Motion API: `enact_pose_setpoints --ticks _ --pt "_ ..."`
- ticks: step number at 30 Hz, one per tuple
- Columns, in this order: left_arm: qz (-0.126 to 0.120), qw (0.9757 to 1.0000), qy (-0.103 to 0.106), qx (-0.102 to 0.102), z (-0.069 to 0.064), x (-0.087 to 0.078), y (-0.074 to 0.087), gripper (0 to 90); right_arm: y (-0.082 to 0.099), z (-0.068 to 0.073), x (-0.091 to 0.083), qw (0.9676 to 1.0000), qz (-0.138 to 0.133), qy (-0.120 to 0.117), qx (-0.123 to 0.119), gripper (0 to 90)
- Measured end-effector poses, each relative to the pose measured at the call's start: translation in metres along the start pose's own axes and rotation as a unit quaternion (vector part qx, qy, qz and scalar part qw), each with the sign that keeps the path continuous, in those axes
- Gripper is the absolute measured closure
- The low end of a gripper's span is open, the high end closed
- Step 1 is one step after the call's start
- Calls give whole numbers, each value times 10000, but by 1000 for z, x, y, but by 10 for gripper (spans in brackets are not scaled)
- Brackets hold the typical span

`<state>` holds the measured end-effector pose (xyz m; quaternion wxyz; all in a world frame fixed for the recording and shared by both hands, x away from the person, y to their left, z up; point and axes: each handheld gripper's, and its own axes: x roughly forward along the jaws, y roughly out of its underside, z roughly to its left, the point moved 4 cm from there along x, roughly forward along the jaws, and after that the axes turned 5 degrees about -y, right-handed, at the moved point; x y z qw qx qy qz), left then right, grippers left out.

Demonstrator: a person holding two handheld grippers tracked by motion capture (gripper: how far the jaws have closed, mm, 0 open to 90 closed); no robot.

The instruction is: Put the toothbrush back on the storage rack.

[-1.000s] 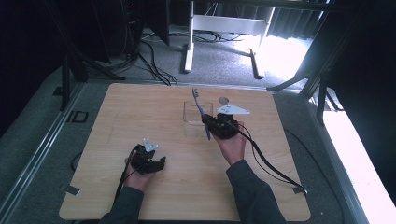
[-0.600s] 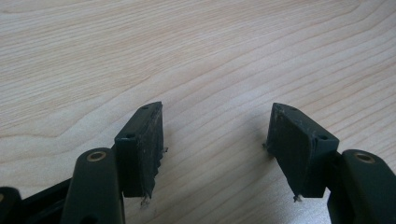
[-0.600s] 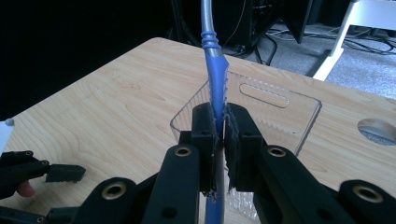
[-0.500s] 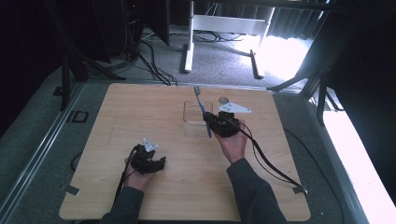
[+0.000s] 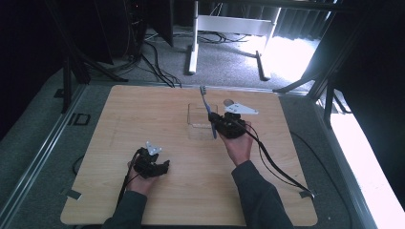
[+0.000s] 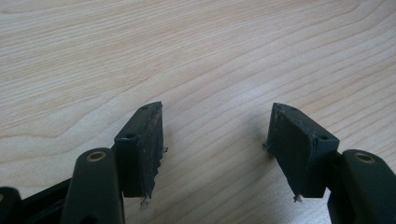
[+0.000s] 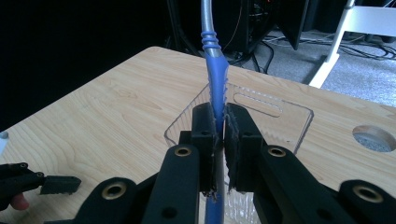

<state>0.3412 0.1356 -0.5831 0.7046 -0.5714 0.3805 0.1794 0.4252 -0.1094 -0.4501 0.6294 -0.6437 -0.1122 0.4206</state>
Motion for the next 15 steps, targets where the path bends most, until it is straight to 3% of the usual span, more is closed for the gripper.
enact_pose_setpoints --ticks 15 --pt "15 10000 7 3 0 0 0 364 -6 -6 -1 9998 -180 -3 16 827"
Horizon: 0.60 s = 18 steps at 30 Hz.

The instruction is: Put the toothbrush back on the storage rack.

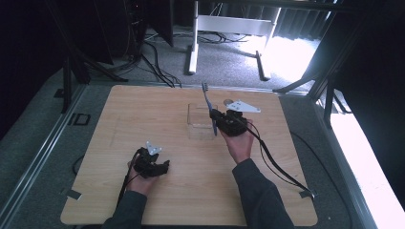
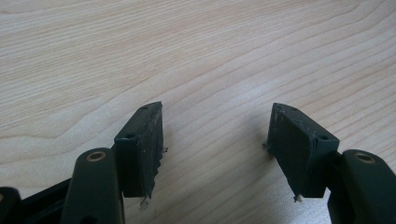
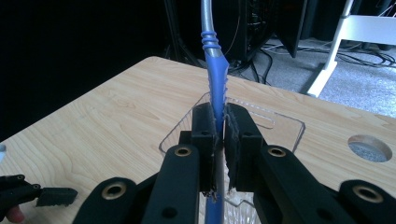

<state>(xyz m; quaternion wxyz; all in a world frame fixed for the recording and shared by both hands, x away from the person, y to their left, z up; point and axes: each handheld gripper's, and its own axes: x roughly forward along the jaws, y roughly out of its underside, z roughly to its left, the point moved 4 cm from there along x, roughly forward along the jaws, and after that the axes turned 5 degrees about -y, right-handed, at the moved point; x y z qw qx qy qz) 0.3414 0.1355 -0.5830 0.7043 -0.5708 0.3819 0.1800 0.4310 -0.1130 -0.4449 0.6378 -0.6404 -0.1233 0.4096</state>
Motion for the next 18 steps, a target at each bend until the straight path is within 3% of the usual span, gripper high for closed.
enact_pose_setpoints --ticks 18 --pt "-10 10000 -2 3 0 1 0 363 -3 -6 3 9999 -97 28 5 827"
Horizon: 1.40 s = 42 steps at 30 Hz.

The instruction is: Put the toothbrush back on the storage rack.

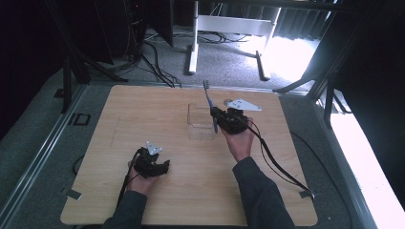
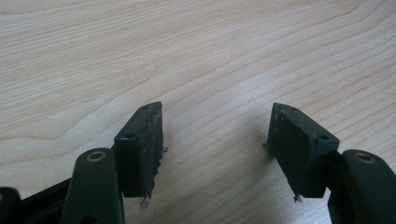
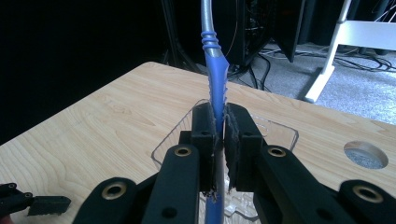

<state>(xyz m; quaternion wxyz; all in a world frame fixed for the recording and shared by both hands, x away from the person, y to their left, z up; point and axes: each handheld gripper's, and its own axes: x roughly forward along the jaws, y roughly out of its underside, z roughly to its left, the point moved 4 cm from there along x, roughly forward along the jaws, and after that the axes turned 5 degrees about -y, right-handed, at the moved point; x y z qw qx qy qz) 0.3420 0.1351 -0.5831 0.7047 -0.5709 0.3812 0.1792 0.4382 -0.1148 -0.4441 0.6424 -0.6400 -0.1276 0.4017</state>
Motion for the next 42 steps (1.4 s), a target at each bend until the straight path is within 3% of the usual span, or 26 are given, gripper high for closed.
enact_pose_setpoints --ticks 42 --pt "-3 10000 12 6 0 0 0 363 -4 -14 10 9998 -147 7 109 827"
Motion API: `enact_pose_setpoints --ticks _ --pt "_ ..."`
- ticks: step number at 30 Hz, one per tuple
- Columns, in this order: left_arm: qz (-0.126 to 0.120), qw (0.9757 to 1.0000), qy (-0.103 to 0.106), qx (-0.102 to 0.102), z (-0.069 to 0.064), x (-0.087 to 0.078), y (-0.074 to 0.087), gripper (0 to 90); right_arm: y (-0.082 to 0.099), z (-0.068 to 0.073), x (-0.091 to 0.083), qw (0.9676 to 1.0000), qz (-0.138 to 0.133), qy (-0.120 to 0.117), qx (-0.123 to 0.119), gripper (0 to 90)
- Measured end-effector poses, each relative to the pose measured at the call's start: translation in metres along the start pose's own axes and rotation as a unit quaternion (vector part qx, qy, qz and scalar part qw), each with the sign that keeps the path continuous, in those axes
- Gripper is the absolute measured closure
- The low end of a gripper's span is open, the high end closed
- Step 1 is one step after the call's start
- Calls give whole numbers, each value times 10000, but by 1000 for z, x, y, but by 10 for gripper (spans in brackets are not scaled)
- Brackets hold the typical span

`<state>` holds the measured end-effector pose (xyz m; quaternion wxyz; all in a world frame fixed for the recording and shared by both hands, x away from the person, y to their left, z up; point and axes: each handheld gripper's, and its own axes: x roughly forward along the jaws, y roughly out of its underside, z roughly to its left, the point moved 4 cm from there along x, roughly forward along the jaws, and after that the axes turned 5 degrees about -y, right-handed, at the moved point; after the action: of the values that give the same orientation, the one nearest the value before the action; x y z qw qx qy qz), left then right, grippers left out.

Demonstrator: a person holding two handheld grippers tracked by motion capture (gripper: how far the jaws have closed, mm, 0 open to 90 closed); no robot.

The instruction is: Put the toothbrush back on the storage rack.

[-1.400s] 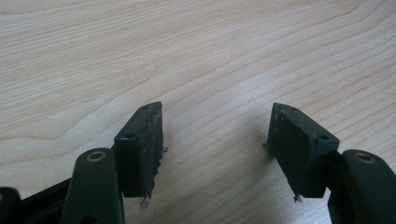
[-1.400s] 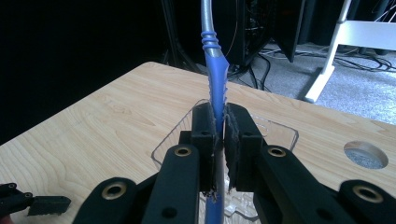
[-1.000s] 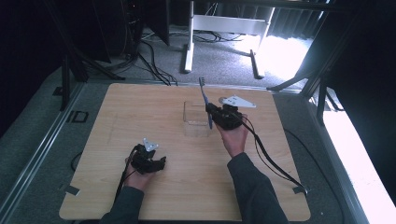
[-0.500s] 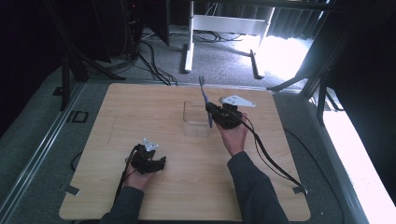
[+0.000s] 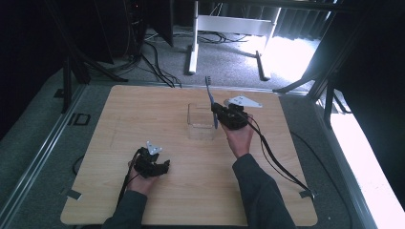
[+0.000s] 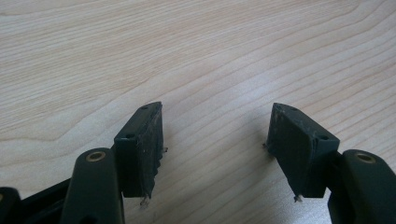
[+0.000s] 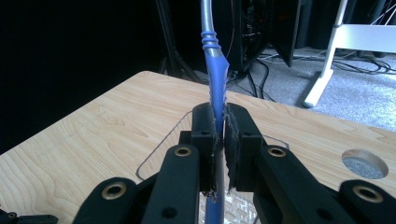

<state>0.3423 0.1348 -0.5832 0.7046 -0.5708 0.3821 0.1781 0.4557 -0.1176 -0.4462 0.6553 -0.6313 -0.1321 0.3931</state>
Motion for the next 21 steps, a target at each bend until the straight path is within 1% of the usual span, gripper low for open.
enact_pose_setpoints --ticks 3,21 --pt "-2 10000 0 0 0 0 0 363 0 -1 0 10000 0 12 -26 827" --pt "-6 10000 1 5 0 0 0 363 -3 -8 3 9999 -85 52 12 827"
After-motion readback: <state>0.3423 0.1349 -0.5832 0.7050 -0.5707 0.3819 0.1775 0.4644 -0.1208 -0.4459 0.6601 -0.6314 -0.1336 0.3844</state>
